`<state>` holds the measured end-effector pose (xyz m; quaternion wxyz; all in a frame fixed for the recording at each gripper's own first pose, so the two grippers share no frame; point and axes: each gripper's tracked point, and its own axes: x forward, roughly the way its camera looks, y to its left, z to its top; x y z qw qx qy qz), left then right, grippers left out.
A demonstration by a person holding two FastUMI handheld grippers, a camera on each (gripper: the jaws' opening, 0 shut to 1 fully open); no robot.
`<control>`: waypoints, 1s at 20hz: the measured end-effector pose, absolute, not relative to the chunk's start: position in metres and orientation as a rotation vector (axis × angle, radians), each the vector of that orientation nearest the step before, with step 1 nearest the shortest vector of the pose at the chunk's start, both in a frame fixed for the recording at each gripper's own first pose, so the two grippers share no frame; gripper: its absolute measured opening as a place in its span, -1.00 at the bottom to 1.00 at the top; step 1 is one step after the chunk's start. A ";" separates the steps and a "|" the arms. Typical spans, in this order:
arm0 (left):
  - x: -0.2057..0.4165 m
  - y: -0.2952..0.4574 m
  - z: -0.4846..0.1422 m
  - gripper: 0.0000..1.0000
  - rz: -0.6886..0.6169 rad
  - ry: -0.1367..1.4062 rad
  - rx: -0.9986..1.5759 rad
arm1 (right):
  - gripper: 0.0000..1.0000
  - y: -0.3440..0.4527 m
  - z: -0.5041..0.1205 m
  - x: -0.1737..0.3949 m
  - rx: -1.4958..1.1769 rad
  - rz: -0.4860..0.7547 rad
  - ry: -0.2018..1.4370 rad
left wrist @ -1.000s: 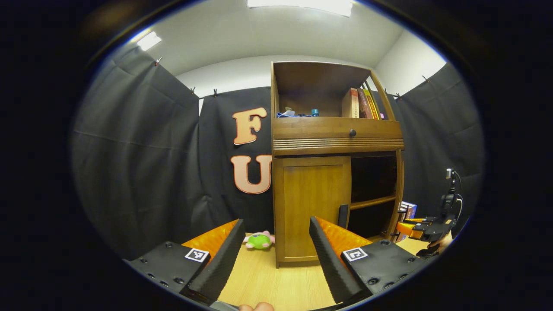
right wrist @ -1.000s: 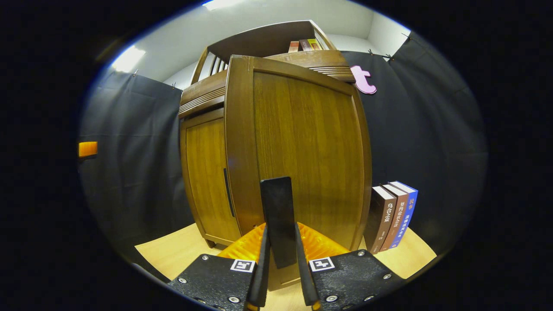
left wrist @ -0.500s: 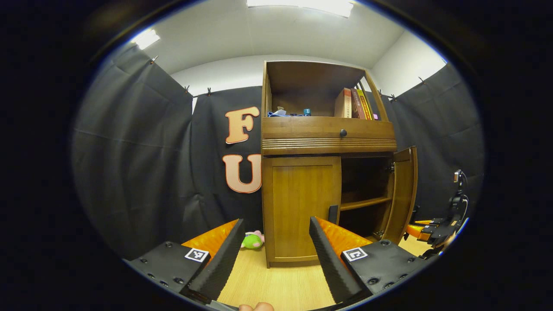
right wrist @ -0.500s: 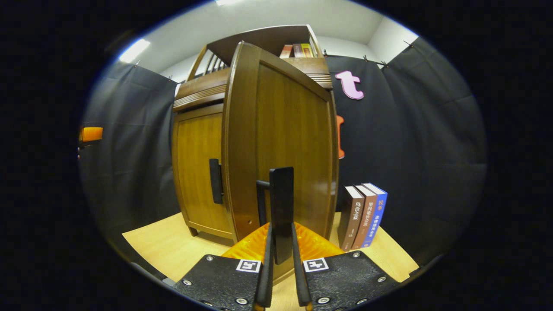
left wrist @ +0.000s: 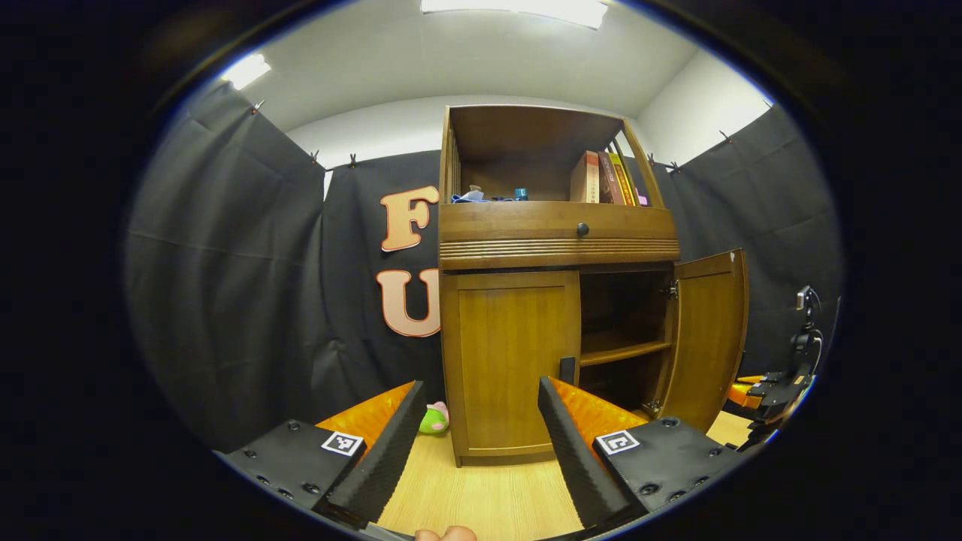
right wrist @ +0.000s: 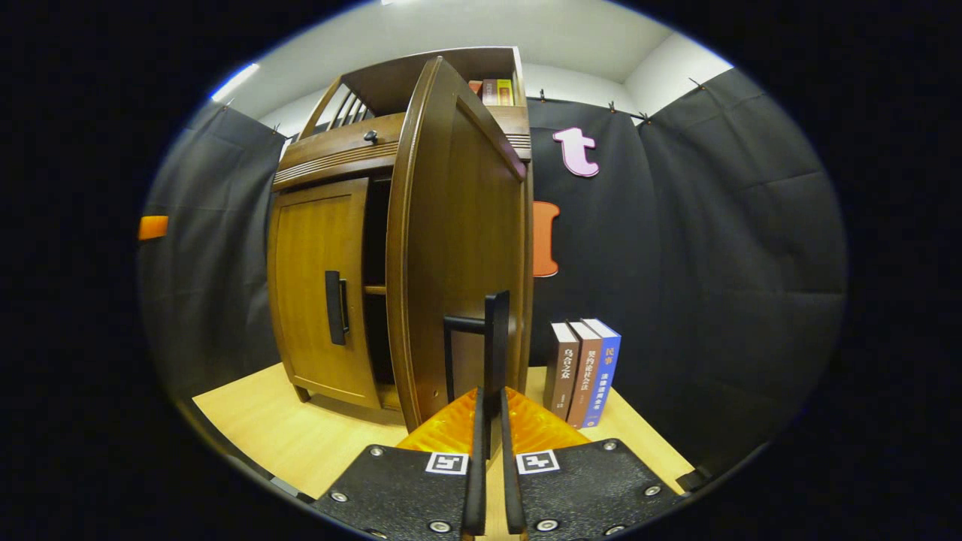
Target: Open the right door of the double-door shoe cabinet with the right hand, and open the left door with the left hand.
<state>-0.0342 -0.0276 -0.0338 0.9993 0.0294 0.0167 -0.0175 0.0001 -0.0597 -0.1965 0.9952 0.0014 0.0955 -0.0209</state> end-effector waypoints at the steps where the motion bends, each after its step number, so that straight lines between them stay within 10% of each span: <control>1: -0.033 -0.030 -0.033 0.90 -0.037 0.032 0.060 | -0.83 -0.066 -0.196 -0.001 0.003 -0.056 0.194; 19: -0.014 -0.055 -0.047 0.90 -0.043 0.063 0.068 | -0.93 -0.128 -0.194 -0.008 0.028 -0.090 0.198; 20: -0.011 -0.057 -0.048 0.90 -0.042 0.063 0.070 | -0.72 -0.130 -0.194 -0.008 0.030 -0.085 0.198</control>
